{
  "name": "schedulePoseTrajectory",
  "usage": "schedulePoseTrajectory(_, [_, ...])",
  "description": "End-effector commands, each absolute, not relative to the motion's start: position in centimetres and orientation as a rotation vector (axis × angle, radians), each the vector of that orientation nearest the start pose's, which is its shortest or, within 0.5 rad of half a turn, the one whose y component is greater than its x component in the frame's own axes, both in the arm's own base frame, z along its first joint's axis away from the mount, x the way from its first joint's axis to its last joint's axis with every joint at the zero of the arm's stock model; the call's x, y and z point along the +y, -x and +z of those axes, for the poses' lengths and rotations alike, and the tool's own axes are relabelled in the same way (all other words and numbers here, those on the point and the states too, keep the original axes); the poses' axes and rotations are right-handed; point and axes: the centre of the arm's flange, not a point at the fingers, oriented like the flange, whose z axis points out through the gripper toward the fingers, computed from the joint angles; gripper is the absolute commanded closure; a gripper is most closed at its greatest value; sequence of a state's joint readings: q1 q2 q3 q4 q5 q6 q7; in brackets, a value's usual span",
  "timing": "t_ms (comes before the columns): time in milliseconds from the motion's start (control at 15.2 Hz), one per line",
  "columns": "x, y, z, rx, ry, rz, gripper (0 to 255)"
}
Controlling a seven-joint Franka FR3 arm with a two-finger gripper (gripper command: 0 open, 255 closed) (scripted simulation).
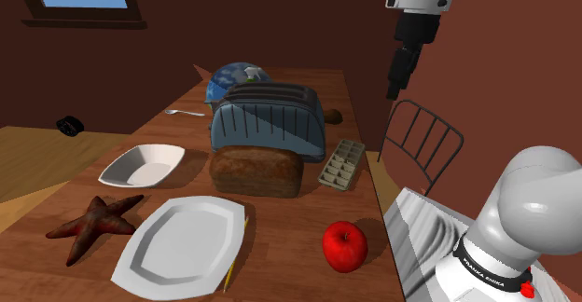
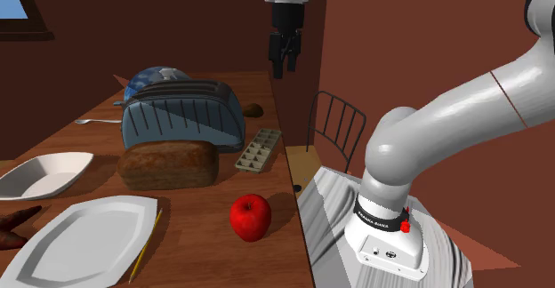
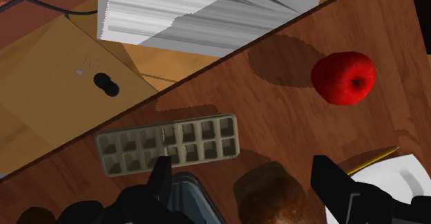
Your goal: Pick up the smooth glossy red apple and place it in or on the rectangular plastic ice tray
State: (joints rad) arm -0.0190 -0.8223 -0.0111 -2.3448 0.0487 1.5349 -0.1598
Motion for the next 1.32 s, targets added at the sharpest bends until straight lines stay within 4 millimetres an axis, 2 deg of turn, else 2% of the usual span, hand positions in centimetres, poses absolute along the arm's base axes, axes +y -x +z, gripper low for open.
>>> schedulePoseTrajectory(0, [-0.5, -29.3, 60.4, -0.209, 3.079, -0.027, 0])
schedulePoseTrajectory(660, [11.0, -25.8, 53.2, 0.034, 3.139, -0.059, 0])
schedulePoseTrajectory(1254, [21.3, -24.3, 46.2, 0.259, 3.177, -0.089, 0])
